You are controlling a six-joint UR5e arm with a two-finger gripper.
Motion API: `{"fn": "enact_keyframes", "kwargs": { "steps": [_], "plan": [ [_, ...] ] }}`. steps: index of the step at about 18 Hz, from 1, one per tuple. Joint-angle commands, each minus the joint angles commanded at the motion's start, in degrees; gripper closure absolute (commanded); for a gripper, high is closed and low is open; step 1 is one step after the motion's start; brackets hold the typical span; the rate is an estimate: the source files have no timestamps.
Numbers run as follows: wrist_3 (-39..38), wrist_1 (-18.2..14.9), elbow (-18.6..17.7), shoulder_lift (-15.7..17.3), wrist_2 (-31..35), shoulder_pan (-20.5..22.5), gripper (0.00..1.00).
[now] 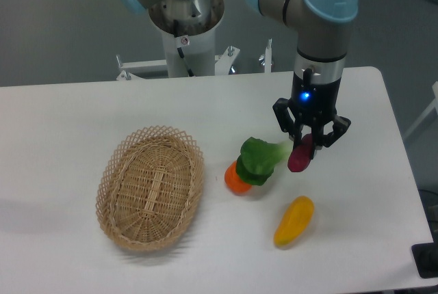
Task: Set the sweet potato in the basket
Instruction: 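Grasp the purple sweet potato beside the green vegetable with the gripper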
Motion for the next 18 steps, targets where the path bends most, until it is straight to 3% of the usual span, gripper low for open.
{"fn": "enact_keyframes", "kwargs": {
  "steps": [7,18],
  "plan": [
    [-1.3,-0.5,-1.1,1.3,0.2,-0.8,0.74],
    [-22.0,0.8,-1.9,1.6,0.7,-12.6,0.74]
  ]
}}
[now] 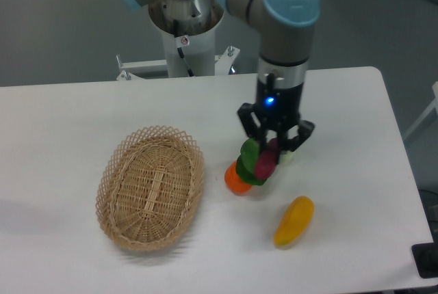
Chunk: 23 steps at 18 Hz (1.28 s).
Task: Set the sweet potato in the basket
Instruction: 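Grasp the purple sweet potato beside the green vegetable with the gripper, then carry the sweet potato over and lower it into the wicker basket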
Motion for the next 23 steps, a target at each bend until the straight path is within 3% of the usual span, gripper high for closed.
{"fn": "enact_keyframes", "kwargs": {
  "steps": [4,10,15,23],
  "plan": [
    [-12.0,0.8,-2.1,-1.2,2.4,-7.1,0.74],
    [-18.4,9.9,-5.7,-6.0,13.3,-18.2,0.74],
    [-17.9,10.8,-7.3,-10.4,16.4,-21.4,0.74],
    [-16.7,10.7,-8.0,-13.2,20.3,-22.8,0.73]
  ]
}}
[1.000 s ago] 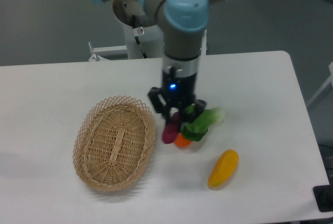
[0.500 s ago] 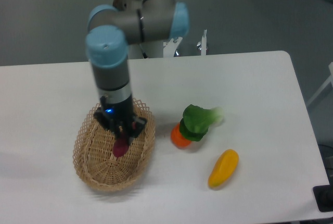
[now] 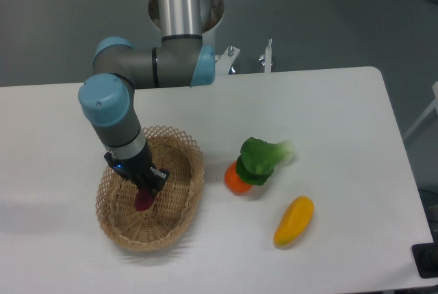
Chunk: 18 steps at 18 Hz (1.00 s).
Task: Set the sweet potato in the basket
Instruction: 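Carry the sweet potato over and lower it into the wicker basket, then open the gripper to release the sweet potato in the basket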
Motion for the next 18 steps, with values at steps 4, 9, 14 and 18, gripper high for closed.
{"fn": "enact_keyframes", "kwargs": {
  "steps": [4,9,14,18],
  "plan": [
    [1.1,0.0,-0.4,-0.6,0.7,-0.4,0.72],
    [1.1,0.6,-0.3,-1.4,1.7,-0.9,0.68],
    [1.1,1.0,0.8,-1.1,1.8,-0.9,0.11],
    [1.2,1.0,4.0,-1.1,1.8,-0.8,0.00]
  ]
}}
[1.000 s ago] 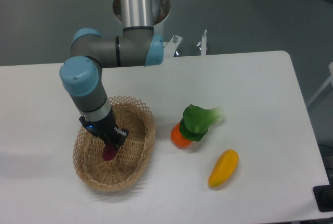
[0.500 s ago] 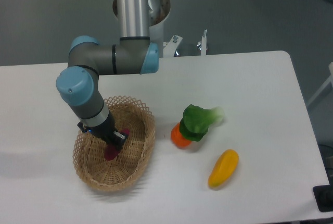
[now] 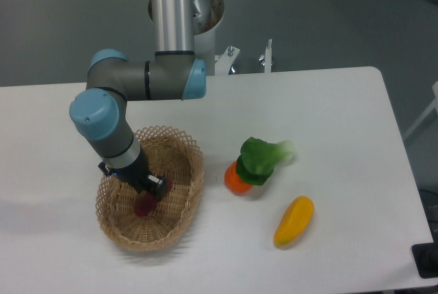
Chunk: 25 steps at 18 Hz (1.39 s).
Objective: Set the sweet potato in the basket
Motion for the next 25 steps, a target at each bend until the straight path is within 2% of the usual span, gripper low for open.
{"fn": "enact_keyframes", "kwargs": {
  "steps": [3,6,10,15,20,25],
  "plan": [
    [0.2,-0.5,3.5,-0.4,0.1,0.6,0.00],
    [0.3,-1.2,6.5,0.0,0.3,3.2,0.00],
    [7.1,-2.2,7.4,3.2,0.2,8.9,0.00],
    [15.3,-9.3,7.5,7.7,-3.4,16.9,0.00],
    [30.1,-17.6,7.9,12.2,-8.3,25.6,0.00],
    [41.6,-22.1,7.9,14.4,-10.5,30.7,0.00]
  ]
}}
